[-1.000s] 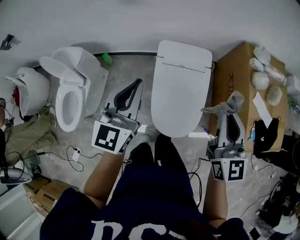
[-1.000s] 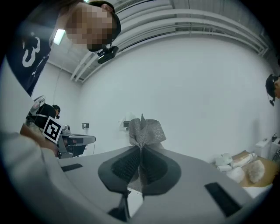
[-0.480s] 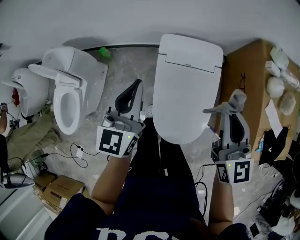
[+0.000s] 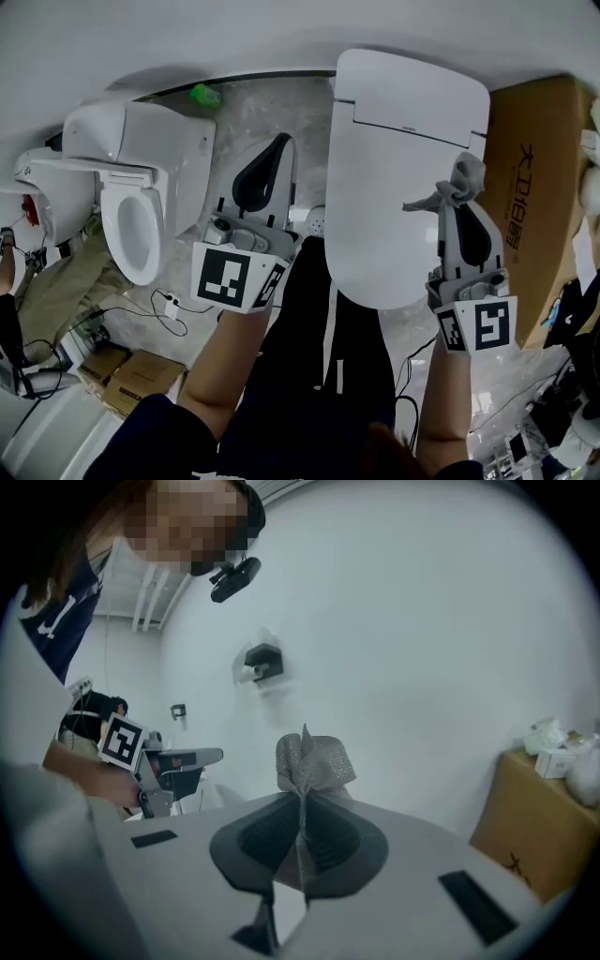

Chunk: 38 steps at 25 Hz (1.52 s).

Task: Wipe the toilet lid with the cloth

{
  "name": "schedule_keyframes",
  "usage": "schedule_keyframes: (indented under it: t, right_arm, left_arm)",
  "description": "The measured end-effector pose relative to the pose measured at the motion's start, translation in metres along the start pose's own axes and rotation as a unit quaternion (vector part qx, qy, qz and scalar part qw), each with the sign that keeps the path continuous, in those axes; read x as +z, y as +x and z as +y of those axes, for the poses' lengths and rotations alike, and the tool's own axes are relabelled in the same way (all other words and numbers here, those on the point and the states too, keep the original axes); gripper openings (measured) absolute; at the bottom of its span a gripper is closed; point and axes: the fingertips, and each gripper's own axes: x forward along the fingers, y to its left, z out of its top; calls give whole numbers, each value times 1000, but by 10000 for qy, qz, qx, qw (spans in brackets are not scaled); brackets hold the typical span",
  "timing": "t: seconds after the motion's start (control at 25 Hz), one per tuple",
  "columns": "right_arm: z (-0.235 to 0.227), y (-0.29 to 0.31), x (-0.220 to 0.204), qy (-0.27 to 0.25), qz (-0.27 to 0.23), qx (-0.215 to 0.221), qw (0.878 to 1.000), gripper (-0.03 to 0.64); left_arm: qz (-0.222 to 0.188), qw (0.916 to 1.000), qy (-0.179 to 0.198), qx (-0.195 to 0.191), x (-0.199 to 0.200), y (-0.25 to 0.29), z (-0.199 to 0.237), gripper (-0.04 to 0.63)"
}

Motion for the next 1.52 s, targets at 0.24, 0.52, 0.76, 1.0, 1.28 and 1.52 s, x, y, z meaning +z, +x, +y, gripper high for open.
schedule_keyframes:
  t: [0.24, 0.52, 0.76, 1.0, 1.28, 1.52]
  right_arm:
    - [12, 91, -71, 63, 602, 608, 9963, 38]
    - [34, 174, -155, 7, 1536, 1020, 9828, 41]
    - [34, 230, -211, -485, 2259, 1059, 9672, 46]
    - [29, 260, -231, -602, 2502, 937, 9618, 88]
    - [25, 276, -238, -839, 2407, 481, 9658, 57]
    - [25, 279, -237, -851, 2276, 369, 9693, 41]
  left_arm:
    - [123, 9998, -103, 76, -62, 19, 40, 20]
    - [345, 9990, -227, 150, -123, 26, 72, 20]
    - [500, 9982, -307, 135, -151, 31, 85, 20]
    - [555, 9976, -366, 167, -161, 36, 97, 20]
    - [573, 9974, -392, 172, -165, 42, 102, 20]
    - [602, 9973, -395, 155, -167, 46, 102, 20]
